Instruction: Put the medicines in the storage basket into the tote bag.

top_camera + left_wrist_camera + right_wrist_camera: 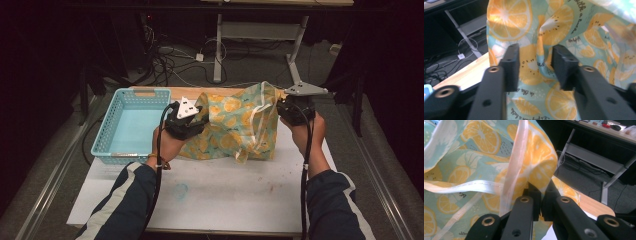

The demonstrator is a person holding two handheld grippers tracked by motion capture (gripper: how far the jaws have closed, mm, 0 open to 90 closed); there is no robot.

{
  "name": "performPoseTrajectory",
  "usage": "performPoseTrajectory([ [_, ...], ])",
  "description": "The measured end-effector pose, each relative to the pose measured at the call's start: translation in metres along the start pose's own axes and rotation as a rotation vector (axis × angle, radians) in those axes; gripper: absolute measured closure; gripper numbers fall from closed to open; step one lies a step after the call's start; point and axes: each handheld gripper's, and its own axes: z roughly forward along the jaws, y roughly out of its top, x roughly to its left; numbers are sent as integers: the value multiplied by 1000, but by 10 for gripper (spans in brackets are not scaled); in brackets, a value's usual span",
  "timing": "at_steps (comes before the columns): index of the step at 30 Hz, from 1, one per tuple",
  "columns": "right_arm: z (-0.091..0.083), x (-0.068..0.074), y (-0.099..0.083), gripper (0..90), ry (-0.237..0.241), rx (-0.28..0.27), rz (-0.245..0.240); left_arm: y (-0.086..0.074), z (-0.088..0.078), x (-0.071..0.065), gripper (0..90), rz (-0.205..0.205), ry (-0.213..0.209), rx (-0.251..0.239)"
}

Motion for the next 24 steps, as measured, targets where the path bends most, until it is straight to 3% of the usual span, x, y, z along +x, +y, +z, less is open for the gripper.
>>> performPoseTrajectory([
  [4,3,1,-4,884,-4,3,1,-3,-3,-2,436,-5,31,-12],
  [8,6,0,-7,856,-5,8,11,-6,-5,-1,356,-3,33,-16],
  [15,10,-1,-11,775,1,2,18,-8,-6,0,288,10,33,-33],
  [21,12,2,-17,505,-8,9,5,-11,-6,-2,251,31,37,-37],
  [24,9,3,-18,432,-7,-1,9,-16,-8,-3,235,30,29,-45],
])
